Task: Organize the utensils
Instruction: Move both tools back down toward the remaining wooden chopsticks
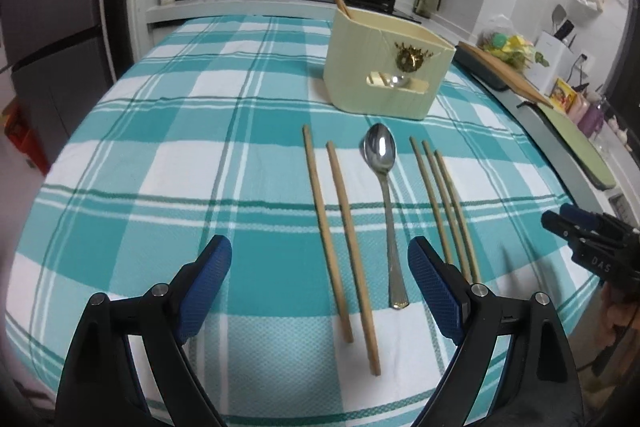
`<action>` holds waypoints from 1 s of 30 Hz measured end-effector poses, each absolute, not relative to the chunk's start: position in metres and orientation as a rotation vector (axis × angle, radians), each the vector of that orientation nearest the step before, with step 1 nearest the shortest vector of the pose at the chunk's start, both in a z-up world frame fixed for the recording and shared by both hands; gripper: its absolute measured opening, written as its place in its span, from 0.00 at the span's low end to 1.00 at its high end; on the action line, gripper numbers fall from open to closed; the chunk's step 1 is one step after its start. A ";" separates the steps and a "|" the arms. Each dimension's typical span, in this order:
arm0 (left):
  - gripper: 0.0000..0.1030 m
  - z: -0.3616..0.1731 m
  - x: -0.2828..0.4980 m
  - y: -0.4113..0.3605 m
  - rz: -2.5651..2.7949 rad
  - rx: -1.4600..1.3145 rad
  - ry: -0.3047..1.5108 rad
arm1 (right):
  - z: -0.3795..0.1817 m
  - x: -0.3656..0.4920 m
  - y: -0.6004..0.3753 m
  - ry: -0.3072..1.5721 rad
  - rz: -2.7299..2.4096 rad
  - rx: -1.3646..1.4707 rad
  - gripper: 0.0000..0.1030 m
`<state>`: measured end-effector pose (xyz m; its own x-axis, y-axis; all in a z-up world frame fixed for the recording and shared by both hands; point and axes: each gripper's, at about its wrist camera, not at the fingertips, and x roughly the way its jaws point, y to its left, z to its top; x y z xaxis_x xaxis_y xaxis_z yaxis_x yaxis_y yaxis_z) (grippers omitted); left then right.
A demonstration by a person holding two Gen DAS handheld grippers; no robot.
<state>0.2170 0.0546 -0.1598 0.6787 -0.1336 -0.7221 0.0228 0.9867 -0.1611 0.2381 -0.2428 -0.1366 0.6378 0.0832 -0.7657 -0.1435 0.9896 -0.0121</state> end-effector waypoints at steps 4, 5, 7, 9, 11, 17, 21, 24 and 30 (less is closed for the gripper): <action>0.88 -0.170 0.211 0.050 -0.096 -0.146 0.841 | -0.143 0.225 -0.239 0.856 0.080 -0.116 0.52; 0.88 -0.170 0.210 0.049 -0.090 -0.140 0.841 | -0.145 0.224 -0.238 0.854 0.075 -0.120 0.52; 0.88 -0.171 0.209 0.050 -0.084 -0.137 0.840 | -0.148 0.223 -0.238 0.849 0.064 -0.123 0.52; 0.88 -0.171 0.207 0.051 -0.078 -0.142 0.835 | -0.151 0.222 -0.238 0.848 0.057 -0.123 0.52; 0.88 -0.171 0.205 0.053 -0.068 -0.143 0.831 | -0.155 0.221 -0.236 0.848 0.049 -0.132 0.52; 0.88 -0.176 0.205 0.057 -0.048 -0.144 0.839 | -0.164 0.219 -0.233 0.861 0.043 -0.152 0.52; 0.88 -0.178 0.206 0.056 -0.047 -0.145 0.843 | -0.166 0.219 -0.234 0.866 0.034 -0.157 0.52; 0.88 -0.179 0.206 0.056 -0.045 -0.144 0.844 | -0.168 0.219 -0.235 0.870 0.027 -0.156 0.52; 0.88 -0.184 0.208 0.057 -0.038 -0.153 0.857 | -0.172 0.219 -0.236 0.877 0.025 -0.148 0.52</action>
<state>0.2080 0.0573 -0.1836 0.6550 -0.0947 -0.7497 -0.0284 0.9883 -0.1496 0.2186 -0.2356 -0.1717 0.6398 -0.0388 -0.7676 -0.0825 0.9895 -0.1188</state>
